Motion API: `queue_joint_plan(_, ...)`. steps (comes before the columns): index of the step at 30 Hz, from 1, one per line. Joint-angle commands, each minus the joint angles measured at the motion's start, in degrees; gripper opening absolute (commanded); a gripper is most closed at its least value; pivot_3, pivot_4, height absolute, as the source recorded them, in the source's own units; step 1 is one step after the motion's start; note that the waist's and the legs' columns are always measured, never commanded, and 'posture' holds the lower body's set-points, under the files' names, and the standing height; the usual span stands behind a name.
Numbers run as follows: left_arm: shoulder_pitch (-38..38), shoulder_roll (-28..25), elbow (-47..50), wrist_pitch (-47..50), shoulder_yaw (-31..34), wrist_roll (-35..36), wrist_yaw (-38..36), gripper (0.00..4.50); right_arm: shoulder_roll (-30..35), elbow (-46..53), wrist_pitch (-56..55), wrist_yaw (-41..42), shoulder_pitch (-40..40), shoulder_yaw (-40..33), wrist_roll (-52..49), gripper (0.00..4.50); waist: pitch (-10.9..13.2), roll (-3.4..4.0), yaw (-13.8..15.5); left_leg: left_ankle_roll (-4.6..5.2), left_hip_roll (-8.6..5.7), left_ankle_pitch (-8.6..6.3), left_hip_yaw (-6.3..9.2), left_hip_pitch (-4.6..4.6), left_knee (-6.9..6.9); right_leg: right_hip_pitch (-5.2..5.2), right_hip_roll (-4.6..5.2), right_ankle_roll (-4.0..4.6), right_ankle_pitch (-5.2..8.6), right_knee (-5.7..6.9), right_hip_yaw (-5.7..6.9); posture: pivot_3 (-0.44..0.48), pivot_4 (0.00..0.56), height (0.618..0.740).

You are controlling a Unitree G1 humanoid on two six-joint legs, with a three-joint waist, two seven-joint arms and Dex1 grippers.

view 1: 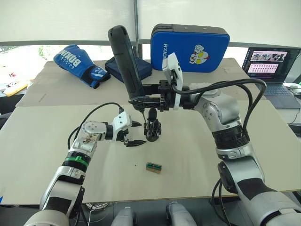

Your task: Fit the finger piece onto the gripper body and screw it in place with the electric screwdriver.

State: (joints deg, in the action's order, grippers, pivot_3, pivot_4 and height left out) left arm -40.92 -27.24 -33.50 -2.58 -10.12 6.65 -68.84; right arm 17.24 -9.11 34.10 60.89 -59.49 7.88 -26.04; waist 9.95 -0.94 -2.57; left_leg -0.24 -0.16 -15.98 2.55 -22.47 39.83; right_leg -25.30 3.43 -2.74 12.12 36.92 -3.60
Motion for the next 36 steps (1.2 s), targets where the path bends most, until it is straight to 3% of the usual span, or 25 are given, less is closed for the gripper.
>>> queue_joint_plan(1, -0.66, -0.52, 1.05, -0.72, 0.74, -0.07, -0.08, 4.5, -0.3, 1.44, -3.35, 0.42, -0.76, -2.13, -0.88, 1.93, 0.0, 0.0, 0.0, 0.0, 0.0, 0.0, 0.0, 0.0, 0.0, 0.0, 0.0, 0.0, 0.0, 0.0, 0.0, 0.0, 0.15, 0.74)
queue_joint_plan(36, -0.84, -0.33, 1.18, -0.2, 0.74, 0.17, -0.55, 4.5, 0.86, 1.41, -3.53, 0.73, 0.19, -1.94, -0.63, 1.93, 0.0, 0.0, 0.0, 0.0, 0.0, 0.0, 0.0, 0.0, 0.0, 0.0, 0.0, 0.0, 0.0, 0.01, 0.0, 0.0, 0.15, 0.74)
